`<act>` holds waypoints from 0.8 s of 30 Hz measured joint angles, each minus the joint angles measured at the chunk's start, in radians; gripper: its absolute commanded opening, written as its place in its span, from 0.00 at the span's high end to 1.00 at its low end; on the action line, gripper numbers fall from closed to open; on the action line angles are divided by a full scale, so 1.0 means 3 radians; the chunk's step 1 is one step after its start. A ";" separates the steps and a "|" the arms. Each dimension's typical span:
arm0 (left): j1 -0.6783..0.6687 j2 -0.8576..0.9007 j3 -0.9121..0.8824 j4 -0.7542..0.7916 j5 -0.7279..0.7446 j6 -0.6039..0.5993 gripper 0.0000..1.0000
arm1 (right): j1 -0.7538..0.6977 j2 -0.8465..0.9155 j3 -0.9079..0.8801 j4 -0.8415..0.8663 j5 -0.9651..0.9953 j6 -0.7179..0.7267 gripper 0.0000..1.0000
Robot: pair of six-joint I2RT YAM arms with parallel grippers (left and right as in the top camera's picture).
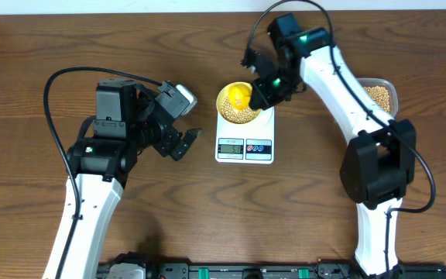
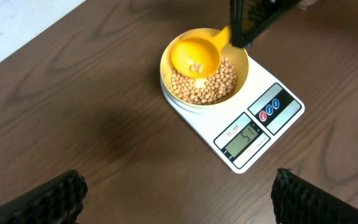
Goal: Scoop item into bowl and weigh 50g on scale
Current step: 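Lift the scoop out of the bowl and carry it to the tub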
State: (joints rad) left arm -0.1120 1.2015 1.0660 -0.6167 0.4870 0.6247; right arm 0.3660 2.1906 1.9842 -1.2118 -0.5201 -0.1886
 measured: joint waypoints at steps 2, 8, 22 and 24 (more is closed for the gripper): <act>0.0000 0.0000 0.0001 0.0000 0.0001 0.0000 0.03 | -0.0066 -0.0001 0.0000 0.0000 -0.0048 0.0000 0.99; 0.0000 0.0000 0.0001 0.0000 0.0001 0.0000 0.03 | -0.0228 -0.0113 0.0000 -0.0013 -0.0348 -0.0127 0.99; 0.0000 0.0000 0.0000 0.0000 0.0001 0.0000 0.03 | -0.0310 -0.0350 0.0003 -0.0022 -0.0586 -0.0257 0.99; 0.0000 0.0000 0.0000 0.0000 0.0001 0.0000 0.03 | -0.0312 -0.0350 0.0003 -0.0023 -0.0641 -0.0271 0.99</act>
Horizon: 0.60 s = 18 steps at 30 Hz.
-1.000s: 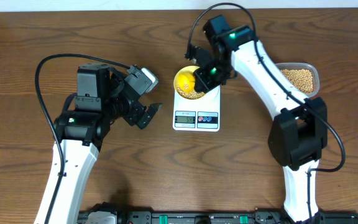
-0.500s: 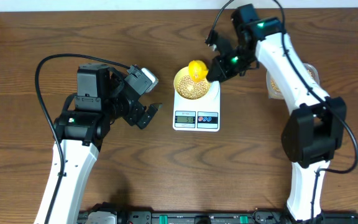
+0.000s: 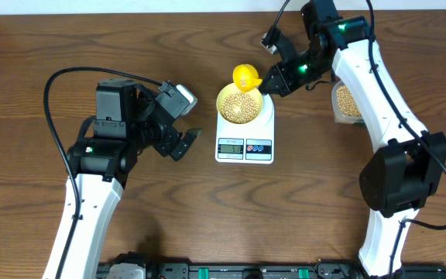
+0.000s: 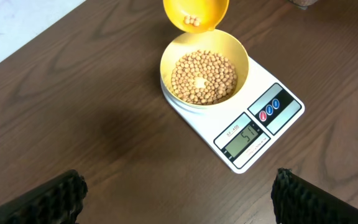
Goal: Scoop item into bowl and weigh 50g on scale
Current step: 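Lift the scoop out of the bowl and carry it to the tub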
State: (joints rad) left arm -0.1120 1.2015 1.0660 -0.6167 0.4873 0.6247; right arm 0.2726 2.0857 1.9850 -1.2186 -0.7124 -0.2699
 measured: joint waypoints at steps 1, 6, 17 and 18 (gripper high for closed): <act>0.0000 0.0000 0.0001 0.0000 0.0000 0.0000 0.03 | -0.0004 0.0000 0.0000 0.0000 -0.0050 -0.0006 0.99; 0.0000 0.0000 0.0000 0.0000 0.0000 0.0000 0.03 | -0.0095 0.0000 0.0000 -0.0003 -0.0460 -0.0014 0.99; 0.0000 0.0000 0.0001 0.0000 0.0000 0.0000 0.03 | -0.0829 -0.0149 0.0000 -0.0076 -0.1005 -0.0047 0.99; 0.0000 0.0000 0.0000 0.0000 -0.0001 0.0000 0.03 | -0.0921 -0.0215 0.0000 -0.0106 -0.1001 -0.0055 0.99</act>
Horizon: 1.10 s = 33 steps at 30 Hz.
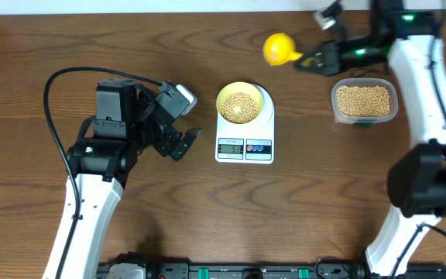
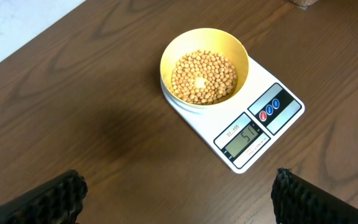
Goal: Scoop item into bowl and weigh 50g on scale
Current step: 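Lift the scoop out of the bowl and carry it to the tub, then tip the yellow scoop with the right gripper to empty it into the tub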
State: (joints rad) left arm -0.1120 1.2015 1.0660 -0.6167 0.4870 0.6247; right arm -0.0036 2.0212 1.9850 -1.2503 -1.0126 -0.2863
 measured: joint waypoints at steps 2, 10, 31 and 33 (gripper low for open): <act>0.0000 0.0000 0.0000 0.0000 0.0000 0.0000 0.03 | -0.0151 -0.0122 0.0000 -0.0088 0.0029 -0.0022 0.99; 0.0000 0.0000 0.0000 0.0000 0.0001 0.0000 0.03 | -0.0811 -0.0421 0.0019 -0.0718 0.0518 -0.0048 0.99; 0.0000 0.0000 0.0001 0.0000 0.0000 0.0000 0.03 | -0.0804 -0.0415 0.0018 -0.0877 0.2515 0.0158 0.99; 0.0000 0.0000 0.0001 0.0000 0.0000 0.0000 0.03 | -0.0768 -0.0415 0.0017 -0.0868 0.2630 0.0164 0.99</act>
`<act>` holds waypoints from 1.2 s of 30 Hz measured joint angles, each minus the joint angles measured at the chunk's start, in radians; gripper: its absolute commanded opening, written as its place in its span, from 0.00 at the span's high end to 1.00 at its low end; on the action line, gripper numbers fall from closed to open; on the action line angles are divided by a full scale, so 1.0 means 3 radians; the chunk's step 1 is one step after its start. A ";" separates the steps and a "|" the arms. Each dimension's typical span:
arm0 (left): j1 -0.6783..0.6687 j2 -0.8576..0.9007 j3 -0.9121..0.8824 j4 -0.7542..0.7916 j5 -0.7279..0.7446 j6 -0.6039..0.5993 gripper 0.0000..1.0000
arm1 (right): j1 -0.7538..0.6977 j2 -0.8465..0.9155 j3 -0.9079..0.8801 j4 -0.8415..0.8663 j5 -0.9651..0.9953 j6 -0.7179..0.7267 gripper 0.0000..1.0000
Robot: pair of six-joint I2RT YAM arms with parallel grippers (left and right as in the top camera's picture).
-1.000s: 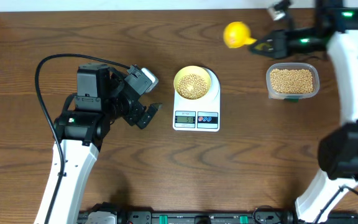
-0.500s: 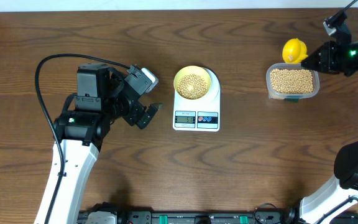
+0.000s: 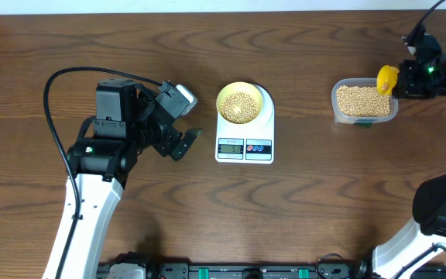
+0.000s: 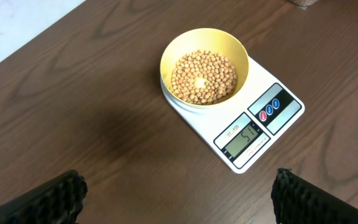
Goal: Scoop item into bowl and weigh 50g on scale
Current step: 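Tip the yellow scoop with the right gripper to empty it into the tub, then move the scoop with the right gripper back over the yellow bowl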
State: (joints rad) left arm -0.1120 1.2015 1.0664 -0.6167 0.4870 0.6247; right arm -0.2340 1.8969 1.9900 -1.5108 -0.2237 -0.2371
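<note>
A yellow bowl (image 3: 240, 105) holding tan beans sits on the white scale (image 3: 245, 145); in the left wrist view the bowl (image 4: 204, 67) and scale (image 4: 253, 124) show a lit display. At the right, a clear tub of beans (image 3: 364, 101) stands on the table. My right gripper (image 3: 410, 79) is shut on the handle of a yellow scoop (image 3: 386, 80) held over the tub's right edge. My left gripper (image 3: 186, 136) rests open left of the scale, fingertips (image 4: 61, 196) wide apart with nothing between them.
Brown wooden table (image 3: 300, 209). A black cable (image 3: 76, 74) loops from the left arm. A dark rail (image 3: 238, 271) runs along the front edge. The right arm's base (image 3: 440, 209) stands at the right front.
My right gripper has carried the yellow scoop from above the table behind the scale's right side to the right edge of the bean tub. The left arm, bowl and scale are unchanged.
The scoop first sat tipped in the bowl on the scale, held by my right gripper. Then it was lifted just behind the bowl, then farther back and right. Now it is at the tub. The left gripper stayed open throughout.
</note>
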 measured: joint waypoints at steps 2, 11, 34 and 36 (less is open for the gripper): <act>0.0000 0.0000 0.0000 0.0000 0.0001 0.0000 0.03 | 0.0046 0.0000 -0.0010 0.0029 0.0107 0.0009 0.99; 0.0000 0.0000 0.0000 0.0000 0.0001 0.0000 0.03 | 0.0427 0.0001 -0.0275 0.0445 0.0704 0.0093 0.98; 0.0000 0.0000 -0.0001 0.0000 0.0001 0.0000 0.03 | 0.1064 0.0011 -0.0319 0.0922 0.0487 0.0270 0.99; 0.0000 0.0000 -0.0001 0.0000 0.0000 0.0000 0.03 | 0.1086 0.0013 -0.0243 0.1119 0.0100 0.0326 0.99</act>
State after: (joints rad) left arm -0.1120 1.2015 1.0660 -0.6167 0.4870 0.6247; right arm 0.0917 1.9007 1.9171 -1.1751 -0.1936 -0.1394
